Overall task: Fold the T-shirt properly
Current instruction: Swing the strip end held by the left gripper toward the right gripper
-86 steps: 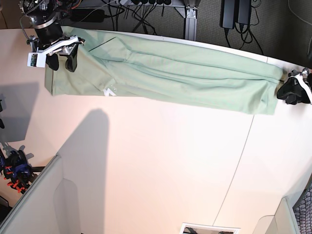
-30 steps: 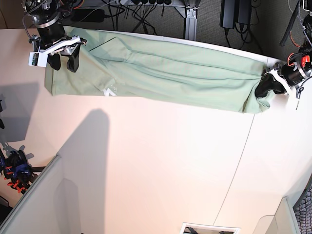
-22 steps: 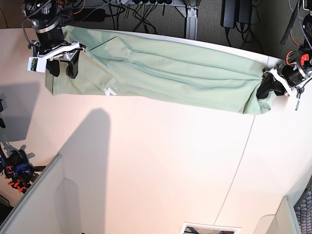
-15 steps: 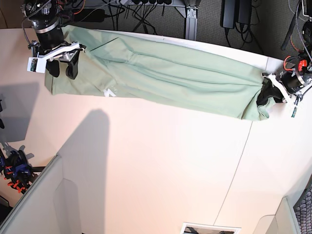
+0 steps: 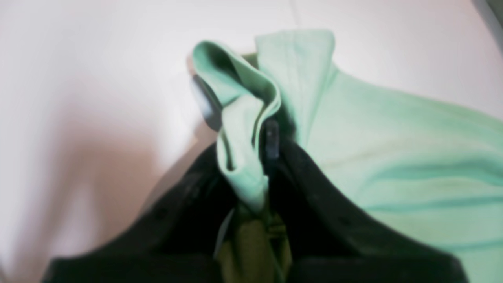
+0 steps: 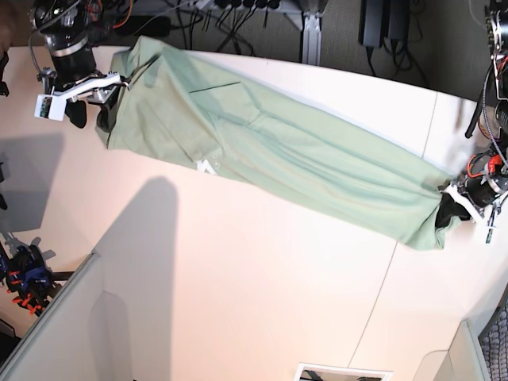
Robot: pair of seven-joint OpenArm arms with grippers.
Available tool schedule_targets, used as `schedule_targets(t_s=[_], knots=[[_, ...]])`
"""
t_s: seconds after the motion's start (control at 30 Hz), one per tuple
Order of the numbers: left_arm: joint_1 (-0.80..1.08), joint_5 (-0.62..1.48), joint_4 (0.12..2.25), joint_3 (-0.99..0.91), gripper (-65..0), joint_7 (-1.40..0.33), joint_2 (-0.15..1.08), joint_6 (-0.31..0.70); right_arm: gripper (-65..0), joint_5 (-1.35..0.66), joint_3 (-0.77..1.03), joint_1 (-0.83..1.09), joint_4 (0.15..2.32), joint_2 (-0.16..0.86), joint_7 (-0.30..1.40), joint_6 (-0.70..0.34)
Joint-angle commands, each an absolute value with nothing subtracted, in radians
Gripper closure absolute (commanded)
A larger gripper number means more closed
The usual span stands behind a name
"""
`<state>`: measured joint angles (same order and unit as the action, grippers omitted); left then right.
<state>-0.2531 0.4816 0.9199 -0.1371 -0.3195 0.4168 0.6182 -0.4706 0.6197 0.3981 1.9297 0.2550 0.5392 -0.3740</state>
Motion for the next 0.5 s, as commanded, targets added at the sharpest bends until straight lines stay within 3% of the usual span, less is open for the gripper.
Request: schedule_targets(t_s=[0.0,0.17,0.23,0.47], knots=[[-0.304,0.493,0.915,-0.142,0.0,-0.291,0.445,0.616,-34.0,-0.482,0.627,0.390,1.947,0.269,0.513,-0.374],[-0.369,0.498,0.910,-0.102,0.0,-0.292,0.495,0.622,-34.0,-0.498,0.627,0.388,1.947,0.268,0.513,-0.374],[-0.370,0.509,0.933,-0.082,0.0,-0.293,0.508,0.670,-34.0,-0.497,0.627,0.389,1.947,0.268,0.513,-0.374],[-0.267,0.627,1.116,-0.045,0.0,-0.379,0.485,0.698,-34.0,-0.497,0.627,0.388,1.947,0.268,0.512,-0.374]])
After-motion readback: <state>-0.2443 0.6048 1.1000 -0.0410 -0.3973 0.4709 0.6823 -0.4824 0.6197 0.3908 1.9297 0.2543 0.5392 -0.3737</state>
